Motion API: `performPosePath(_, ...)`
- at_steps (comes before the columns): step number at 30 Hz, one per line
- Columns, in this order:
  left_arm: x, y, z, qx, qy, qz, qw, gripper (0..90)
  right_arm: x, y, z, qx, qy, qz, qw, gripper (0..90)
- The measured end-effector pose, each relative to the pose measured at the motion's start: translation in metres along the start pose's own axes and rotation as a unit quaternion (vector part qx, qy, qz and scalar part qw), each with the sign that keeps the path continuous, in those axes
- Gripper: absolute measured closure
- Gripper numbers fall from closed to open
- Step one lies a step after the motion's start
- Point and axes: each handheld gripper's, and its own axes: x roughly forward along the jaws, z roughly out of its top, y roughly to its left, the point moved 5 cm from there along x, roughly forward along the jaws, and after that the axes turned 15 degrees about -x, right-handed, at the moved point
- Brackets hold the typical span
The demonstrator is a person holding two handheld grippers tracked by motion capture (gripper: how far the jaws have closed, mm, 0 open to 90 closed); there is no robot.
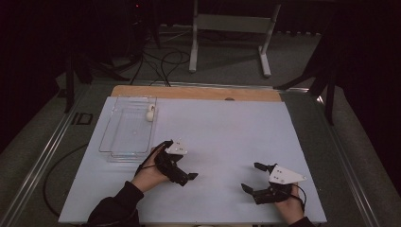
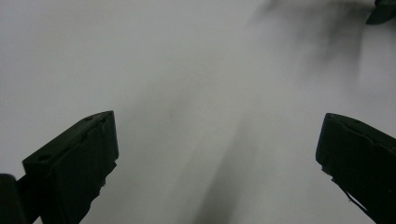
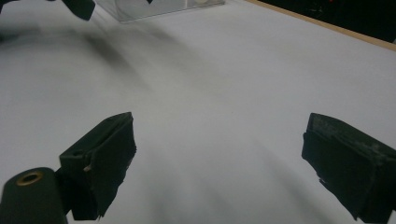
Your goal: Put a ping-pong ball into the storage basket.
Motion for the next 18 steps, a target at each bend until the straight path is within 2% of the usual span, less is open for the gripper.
performPosePath(2, 0.002, 0.0, -0.004, 0.0, 0.005, -0.002, 1.0, 0.4, 0.0, 0.0, 0.0, 0.0, -0.001, 0.0, 1.0, 9.5)
performPosePath(8, 0.005, 0.002, -0.012, -0.003, -0.006, -0.017, 0.9998, 0.5, 0.0, 0.0, 0.0, 0.001, 0.0, 0.0, 1.0, 9.5)
performPosePath(14, 0.007, 0.004, -0.021, -0.007, -0.005, -0.017, 0.9998, 0.5, 0.001, 0.0, 0.0, 0.002, -0.001, 0.001, 1.0, 9.5)
performPosePath(18, 0.006, 0.006, -0.024, -0.009, -0.019, -0.018, 0.9996, 0.5, 0.001, 0.0, 0.0, 0.003, -0.001, 0.001, 1.0, 9.5)
